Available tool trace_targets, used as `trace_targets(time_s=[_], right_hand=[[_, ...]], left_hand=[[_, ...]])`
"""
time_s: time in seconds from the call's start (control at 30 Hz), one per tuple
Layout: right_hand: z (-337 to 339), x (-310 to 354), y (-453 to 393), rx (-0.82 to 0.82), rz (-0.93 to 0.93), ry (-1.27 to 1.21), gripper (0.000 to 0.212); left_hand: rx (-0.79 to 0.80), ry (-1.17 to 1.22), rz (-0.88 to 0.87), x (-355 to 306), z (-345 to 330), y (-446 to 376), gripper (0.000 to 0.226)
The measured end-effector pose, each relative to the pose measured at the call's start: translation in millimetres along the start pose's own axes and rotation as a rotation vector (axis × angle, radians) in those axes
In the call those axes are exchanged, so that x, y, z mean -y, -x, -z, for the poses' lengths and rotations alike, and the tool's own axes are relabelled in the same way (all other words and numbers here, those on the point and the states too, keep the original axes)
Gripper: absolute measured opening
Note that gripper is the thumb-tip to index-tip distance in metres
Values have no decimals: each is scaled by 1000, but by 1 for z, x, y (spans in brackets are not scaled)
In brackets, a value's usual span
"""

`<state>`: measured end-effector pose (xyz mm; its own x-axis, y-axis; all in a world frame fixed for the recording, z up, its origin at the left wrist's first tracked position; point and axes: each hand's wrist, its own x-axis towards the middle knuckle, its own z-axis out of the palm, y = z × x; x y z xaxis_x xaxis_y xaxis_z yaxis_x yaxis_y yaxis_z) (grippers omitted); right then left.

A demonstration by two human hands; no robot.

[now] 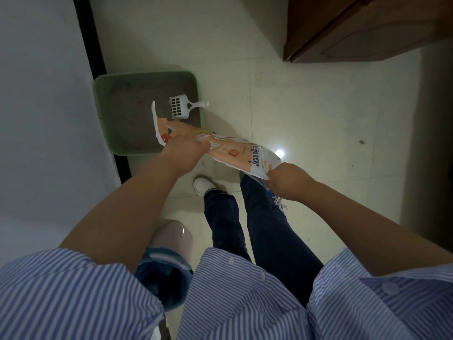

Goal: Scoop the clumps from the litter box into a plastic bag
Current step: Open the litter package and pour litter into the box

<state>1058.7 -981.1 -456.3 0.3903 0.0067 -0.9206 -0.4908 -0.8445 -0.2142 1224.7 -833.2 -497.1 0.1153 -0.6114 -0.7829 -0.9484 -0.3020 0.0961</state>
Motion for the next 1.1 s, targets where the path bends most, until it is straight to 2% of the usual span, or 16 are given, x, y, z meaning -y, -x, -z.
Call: trace_targets(time_s=[0.53, 1.1], right_hand=[[-17, -9, 5, -44, 19, -56, 41], [5, -1, -4, -83, 41, -118, 41]], left_hand=[[1, -84, -24, -9, 10, -5, 39], [-36, -98, 5, 11, 36, -9, 33]])
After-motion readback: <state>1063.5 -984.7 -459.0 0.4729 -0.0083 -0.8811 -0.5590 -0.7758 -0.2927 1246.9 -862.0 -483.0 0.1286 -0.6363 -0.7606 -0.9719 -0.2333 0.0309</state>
